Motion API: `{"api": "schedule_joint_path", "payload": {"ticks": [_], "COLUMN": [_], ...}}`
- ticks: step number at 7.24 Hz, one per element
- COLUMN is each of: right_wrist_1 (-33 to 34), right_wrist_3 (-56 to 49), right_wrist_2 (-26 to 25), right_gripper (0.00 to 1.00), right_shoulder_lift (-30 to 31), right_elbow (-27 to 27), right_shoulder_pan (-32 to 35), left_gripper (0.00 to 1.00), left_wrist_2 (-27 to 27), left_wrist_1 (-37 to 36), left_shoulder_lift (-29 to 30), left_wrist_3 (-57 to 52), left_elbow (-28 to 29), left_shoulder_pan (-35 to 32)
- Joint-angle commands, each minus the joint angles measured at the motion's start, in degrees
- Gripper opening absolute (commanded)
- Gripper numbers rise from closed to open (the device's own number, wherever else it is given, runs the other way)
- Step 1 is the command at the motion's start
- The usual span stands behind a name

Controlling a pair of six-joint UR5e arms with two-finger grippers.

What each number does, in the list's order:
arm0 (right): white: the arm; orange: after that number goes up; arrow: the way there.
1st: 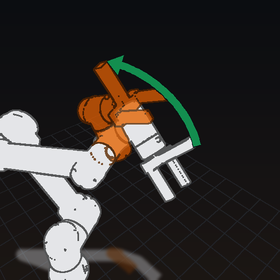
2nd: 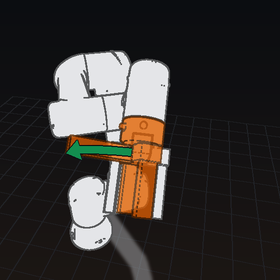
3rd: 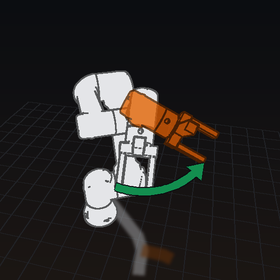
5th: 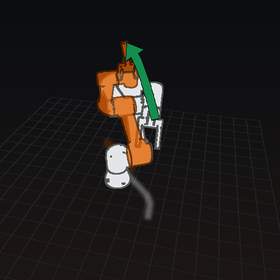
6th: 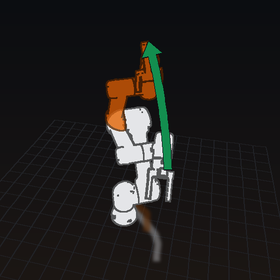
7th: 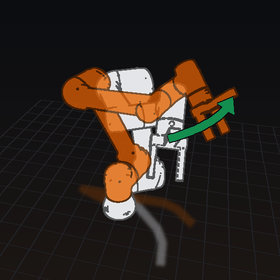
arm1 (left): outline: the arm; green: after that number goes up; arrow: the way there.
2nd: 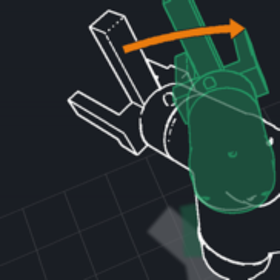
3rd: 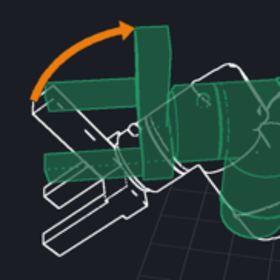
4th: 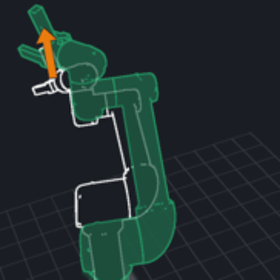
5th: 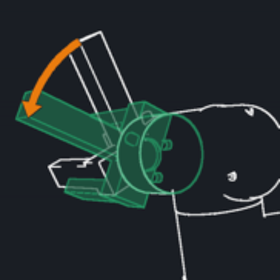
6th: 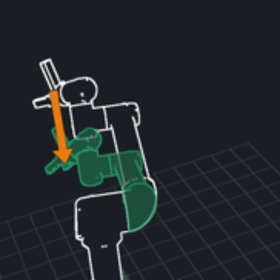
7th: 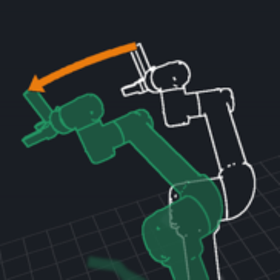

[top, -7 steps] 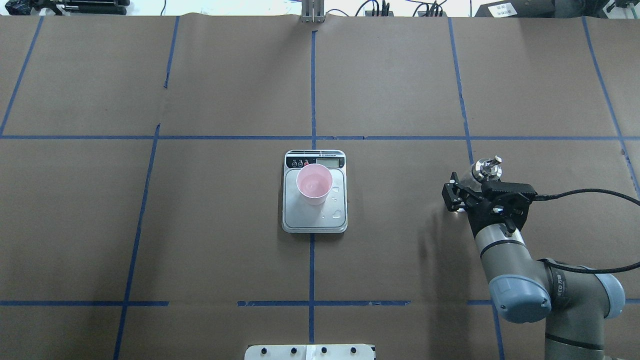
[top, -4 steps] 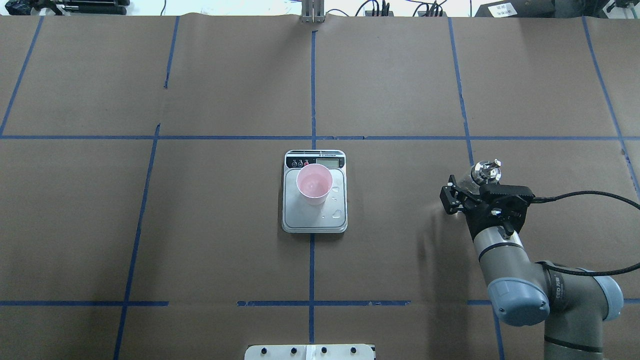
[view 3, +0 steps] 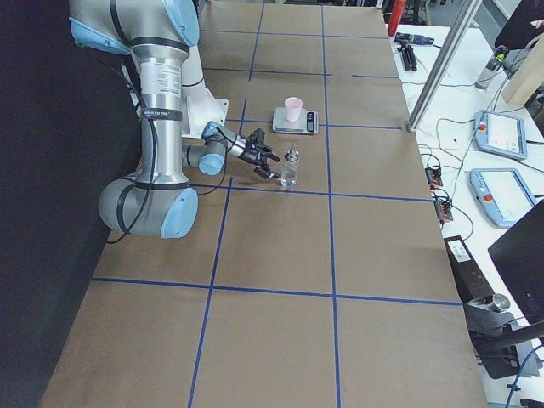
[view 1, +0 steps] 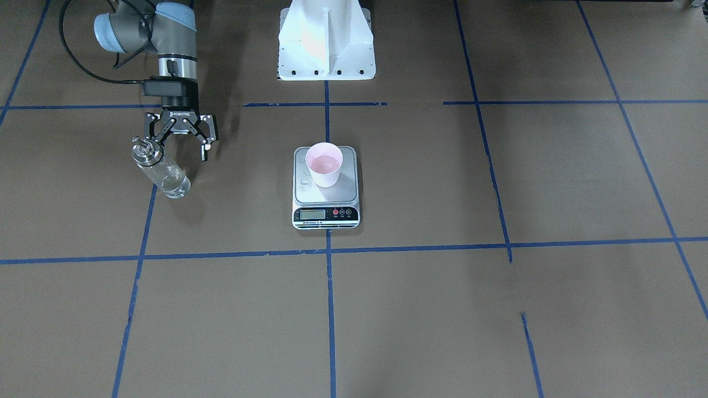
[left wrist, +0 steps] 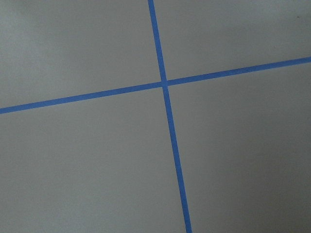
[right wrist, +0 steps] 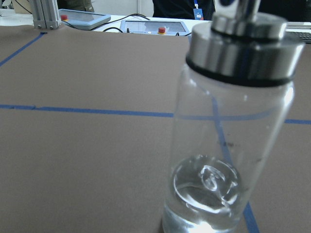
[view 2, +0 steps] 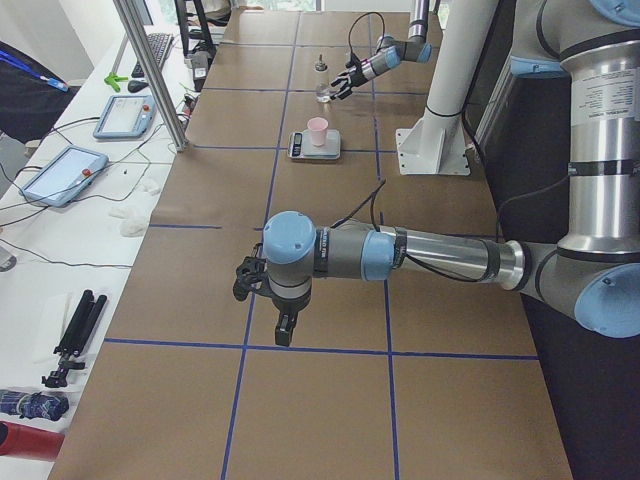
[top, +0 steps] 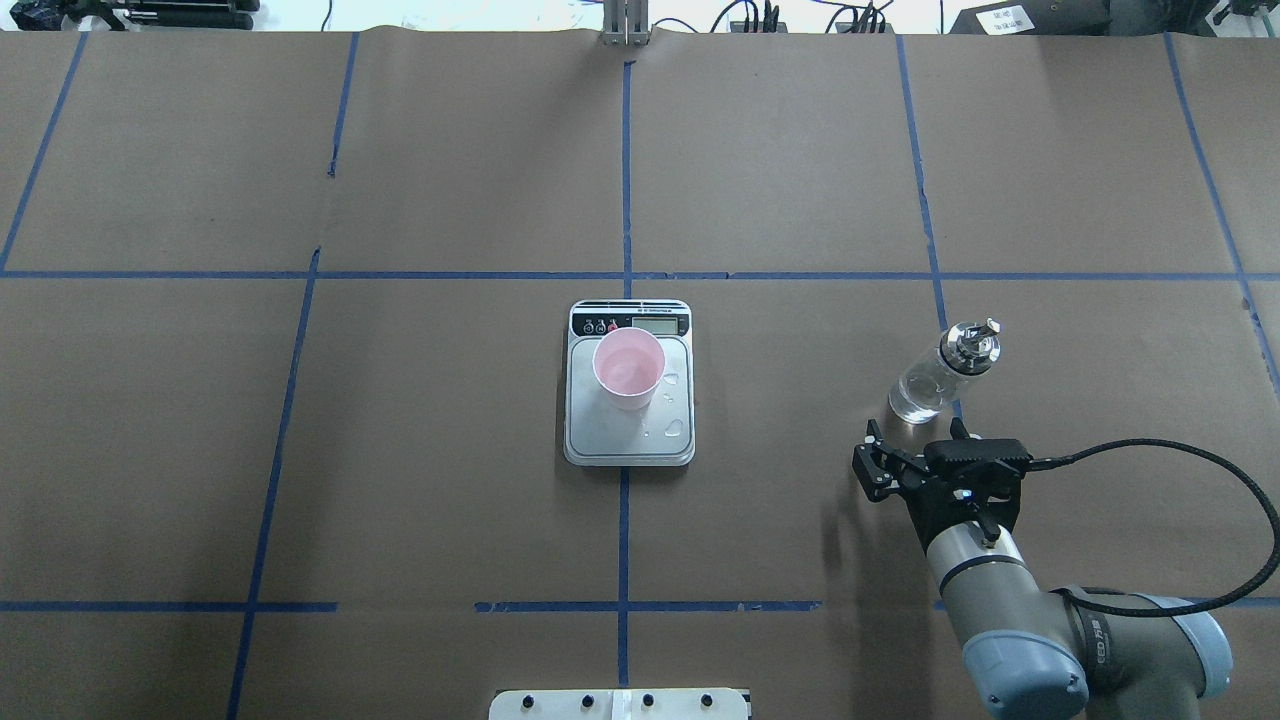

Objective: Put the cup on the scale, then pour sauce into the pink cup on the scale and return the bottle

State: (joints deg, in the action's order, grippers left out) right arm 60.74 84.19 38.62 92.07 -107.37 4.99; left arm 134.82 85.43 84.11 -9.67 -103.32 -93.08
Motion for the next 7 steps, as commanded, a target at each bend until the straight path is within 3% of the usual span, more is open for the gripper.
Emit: {"api": "schedule_joint_path", "payload": {"ticks": [1,2,4,5,7], "right_wrist_1": [-0.2,-0.6,-10.8,-20.4,-38.2], "right_wrist_3": [-0.1,-0.3,-4.5,-10.4,-22.9], "right_wrist_2": [0.1,0.7,3.5,4.8,18.5], "right_gripper": [1.00,1.00,1.00,1.00,1.00], "right_shoulder_lift": [4.7,9.2,18.4,22.4,23.2], "right_elbow": [-3.3,-6.8,-8.1,-6.4,4.6], "right_shoulder_pan": [-2.3,-2.3,-1.9,-0.9,13.0], "left_gripper": [1.00,1.00,1.00,1.00,1.00], "left_wrist_2": [0.0,0.0,0.0,0.0,0.0], "left_wrist_1": [0.0,0.0,-0.1,-0.1,0.1], "left_shoulder_lift": [0.0,0.0,0.0,-0.1,-0.1], "left_wrist_3": [0.0,0.0,0.0,0.0,-0.1], "left_elbow": [0.0,0.0,0.0,0.0,0.0], "left_shoulder_pan": [0.0,0.0,0.0,0.0,0.0]}}
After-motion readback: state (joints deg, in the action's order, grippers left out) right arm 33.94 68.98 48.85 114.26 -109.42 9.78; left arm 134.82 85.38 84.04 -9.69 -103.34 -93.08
